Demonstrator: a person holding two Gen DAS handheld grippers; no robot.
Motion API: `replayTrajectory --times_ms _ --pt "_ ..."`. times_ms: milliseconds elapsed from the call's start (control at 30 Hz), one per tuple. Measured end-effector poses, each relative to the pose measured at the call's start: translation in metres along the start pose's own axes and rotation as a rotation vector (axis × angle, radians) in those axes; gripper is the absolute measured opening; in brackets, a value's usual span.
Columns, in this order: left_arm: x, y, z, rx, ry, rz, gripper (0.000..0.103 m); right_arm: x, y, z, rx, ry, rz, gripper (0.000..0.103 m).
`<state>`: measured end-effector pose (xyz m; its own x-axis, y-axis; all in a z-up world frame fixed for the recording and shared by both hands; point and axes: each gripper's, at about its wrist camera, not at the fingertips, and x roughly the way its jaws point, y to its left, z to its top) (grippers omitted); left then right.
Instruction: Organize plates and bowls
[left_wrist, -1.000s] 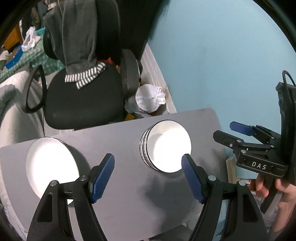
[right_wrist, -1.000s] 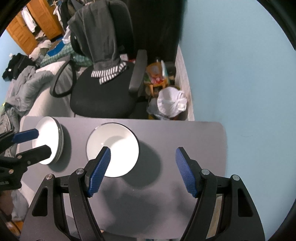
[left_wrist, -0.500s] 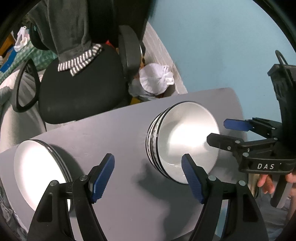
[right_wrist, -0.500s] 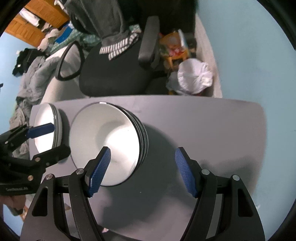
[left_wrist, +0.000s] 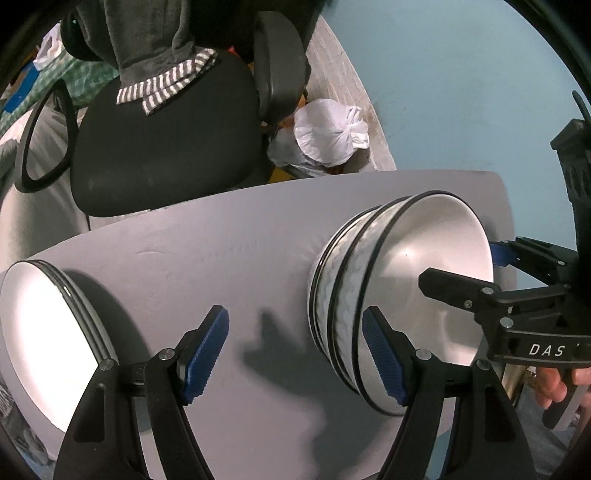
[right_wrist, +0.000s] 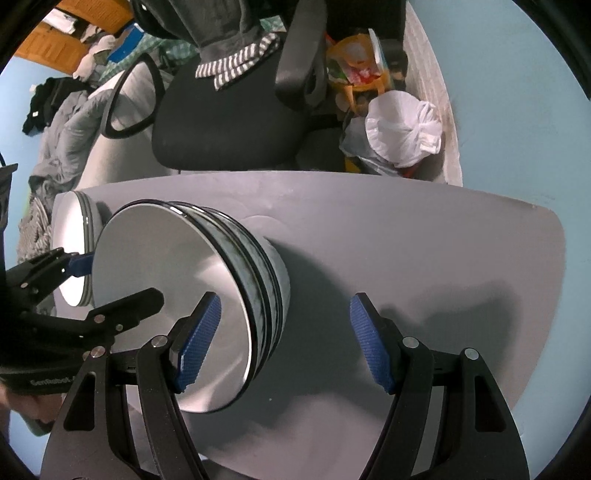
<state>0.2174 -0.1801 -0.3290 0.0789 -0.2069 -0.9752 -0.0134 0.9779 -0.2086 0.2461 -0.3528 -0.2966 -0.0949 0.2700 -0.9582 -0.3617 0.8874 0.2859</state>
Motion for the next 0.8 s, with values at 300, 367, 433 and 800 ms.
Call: replayTrajectory --times_ms 300,367,433,800 --pt "0.012 0.005 0.011 -0.03 0.017 -0.047 0.076 0.014 -0.004 0.007 0.02 0.02 0.028 0.072" --pt "0.014 0.007 0.013 -0.044 0.024 -0.067 0.076 0.015 -0.005 0.007 0.025 0.018 0.038 0.072" --pt "0.016 0.008 0.013 -0.05 0.036 -0.09 0.075 0.015 -0.005 0.007 0.034 0.017 0.044 0.072" --pt "0.013 0.005 0.013 -0.043 0.061 -0.228 0.036 0.018 -0.003 0.003 0.055 0.036 0.155 0.042"
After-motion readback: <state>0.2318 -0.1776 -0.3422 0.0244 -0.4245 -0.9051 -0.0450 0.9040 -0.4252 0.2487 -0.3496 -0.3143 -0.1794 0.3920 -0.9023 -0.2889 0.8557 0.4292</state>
